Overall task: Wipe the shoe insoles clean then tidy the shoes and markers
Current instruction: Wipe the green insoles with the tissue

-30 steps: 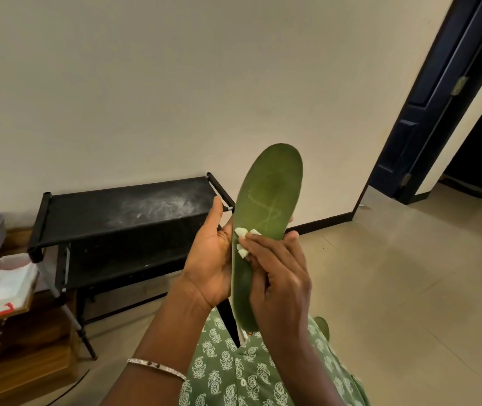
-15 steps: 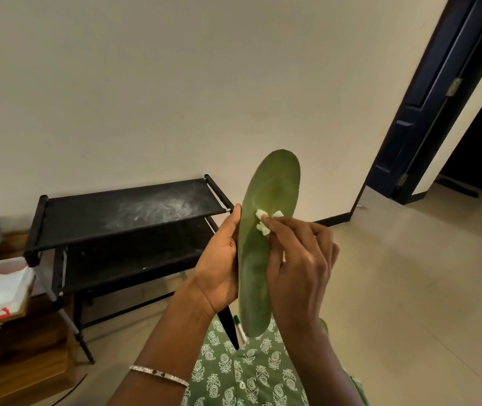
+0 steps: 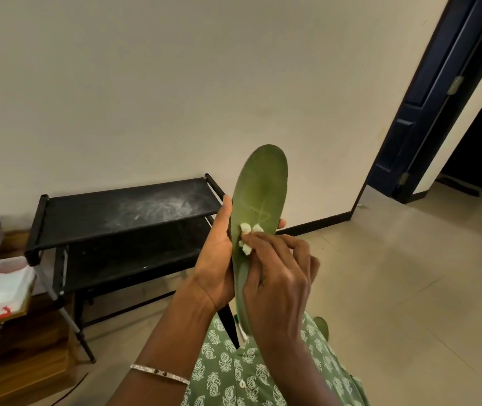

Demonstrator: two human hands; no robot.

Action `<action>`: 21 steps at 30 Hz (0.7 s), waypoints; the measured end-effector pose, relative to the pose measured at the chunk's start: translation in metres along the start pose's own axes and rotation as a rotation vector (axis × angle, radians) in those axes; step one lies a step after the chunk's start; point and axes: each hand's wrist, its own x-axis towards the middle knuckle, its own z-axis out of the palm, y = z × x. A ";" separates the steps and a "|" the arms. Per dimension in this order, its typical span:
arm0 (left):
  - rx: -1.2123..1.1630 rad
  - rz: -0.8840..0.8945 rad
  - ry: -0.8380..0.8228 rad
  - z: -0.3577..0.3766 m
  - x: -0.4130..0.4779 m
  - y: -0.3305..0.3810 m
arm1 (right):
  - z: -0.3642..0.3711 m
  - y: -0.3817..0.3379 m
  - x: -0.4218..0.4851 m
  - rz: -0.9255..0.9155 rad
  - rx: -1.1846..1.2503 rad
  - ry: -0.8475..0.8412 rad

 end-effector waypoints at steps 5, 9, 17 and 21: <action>-0.076 -0.013 -0.012 0.001 -0.002 -0.001 | 0.000 -0.004 0.013 -0.009 0.066 -0.035; -0.051 -0.011 -0.026 -0.002 -0.002 0.005 | -0.008 -0.021 -0.007 0.021 0.101 -0.133; -0.043 -0.004 -0.029 0.001 -0.005 0.008 | -0.008 -0.018 -0.001 0.002 0.121 -0.091; -0.058 0.014 0.012 0.005 -0.006 0.004 | -0.005 -0.009 0.018 -0.006 0.129 -0.014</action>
